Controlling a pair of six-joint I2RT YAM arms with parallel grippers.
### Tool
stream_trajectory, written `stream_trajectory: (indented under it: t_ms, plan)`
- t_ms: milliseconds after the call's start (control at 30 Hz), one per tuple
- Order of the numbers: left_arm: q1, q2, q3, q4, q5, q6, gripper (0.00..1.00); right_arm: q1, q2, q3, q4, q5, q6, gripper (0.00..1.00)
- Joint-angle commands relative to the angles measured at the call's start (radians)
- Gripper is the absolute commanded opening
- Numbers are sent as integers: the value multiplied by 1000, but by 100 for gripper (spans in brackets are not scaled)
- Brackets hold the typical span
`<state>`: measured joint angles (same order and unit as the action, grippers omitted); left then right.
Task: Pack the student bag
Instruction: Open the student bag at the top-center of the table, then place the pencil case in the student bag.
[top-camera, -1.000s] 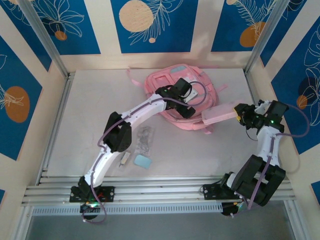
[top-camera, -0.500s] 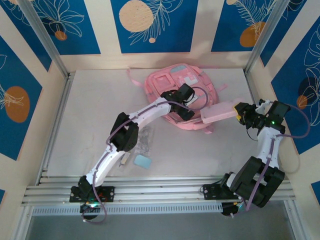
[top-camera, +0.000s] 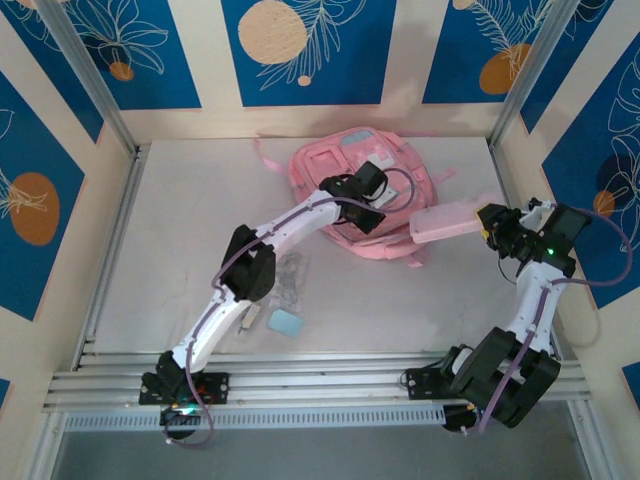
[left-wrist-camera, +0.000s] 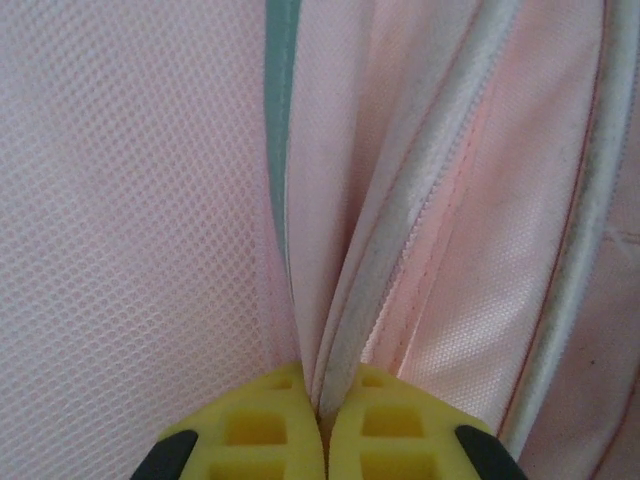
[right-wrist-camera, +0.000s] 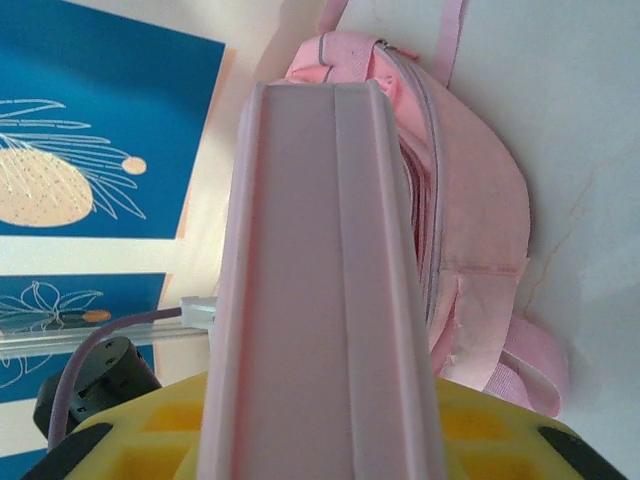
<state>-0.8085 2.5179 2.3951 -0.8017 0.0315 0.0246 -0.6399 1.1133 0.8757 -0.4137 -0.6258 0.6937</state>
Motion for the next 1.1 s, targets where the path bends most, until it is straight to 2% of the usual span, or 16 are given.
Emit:
stream_trajectory:
  t_ms: [0, 233, 300, 400, 567, 800, 1067]
  plan:
    - [63, -70, 19, -35, 73, -120, 0, -30, -33, 51, -3, -2, 27, 17]
    - [185, -155, 18, 127, 413, -476, 0, -70, -44, 48, 12, -8, 49, 16]
    - [204, -164, 19, 176, 471, -537, 0, -66, -43, 28, 40, -26, 64, 16]
    - [215, -182, 19, 229, 506, -580, 0, -29, -40, -11, 106, -21, 95, 15]
    - [234, -198, 21, 295, 551, -641, 0, 156, 26, -34, 294, 63, 180, 14]
    - [246, -208, 41, 303, 564, -646, 0, 408, 273, 26, 623, 232, 308, 13]
    - [253, -208, 62, 329, 580, -659, 0, 586, 617, 143, 980, 378, 476, 15]
